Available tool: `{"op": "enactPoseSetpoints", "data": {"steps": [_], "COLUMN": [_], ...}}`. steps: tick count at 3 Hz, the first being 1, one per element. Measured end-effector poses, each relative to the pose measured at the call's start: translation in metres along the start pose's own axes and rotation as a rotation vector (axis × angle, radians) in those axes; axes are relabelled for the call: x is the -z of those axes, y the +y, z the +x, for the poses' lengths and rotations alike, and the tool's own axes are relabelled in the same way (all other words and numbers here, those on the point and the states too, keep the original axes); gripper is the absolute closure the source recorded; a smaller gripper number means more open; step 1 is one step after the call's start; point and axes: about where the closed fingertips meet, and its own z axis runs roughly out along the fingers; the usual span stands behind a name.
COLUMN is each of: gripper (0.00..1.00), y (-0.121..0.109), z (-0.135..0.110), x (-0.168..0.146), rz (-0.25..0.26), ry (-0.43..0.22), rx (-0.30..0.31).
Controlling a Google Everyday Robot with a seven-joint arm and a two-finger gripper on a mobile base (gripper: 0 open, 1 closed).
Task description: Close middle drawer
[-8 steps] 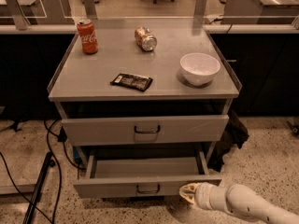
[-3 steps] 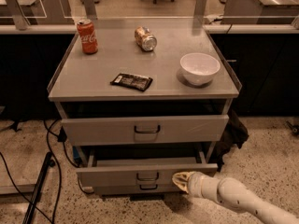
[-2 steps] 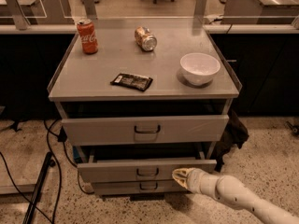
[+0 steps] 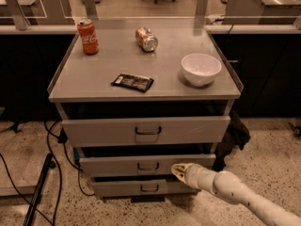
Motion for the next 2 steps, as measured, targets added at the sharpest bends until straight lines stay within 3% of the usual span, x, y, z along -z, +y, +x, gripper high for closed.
{"op": "enactPoseSetpoints", "data": {"steps": [2], "gripper": [1.0], "y": [-0.0063], "z": [0.0004], "x": [-0.01], "rz": [0.006], "ry": [-0.01], "rx": [0.008]}}
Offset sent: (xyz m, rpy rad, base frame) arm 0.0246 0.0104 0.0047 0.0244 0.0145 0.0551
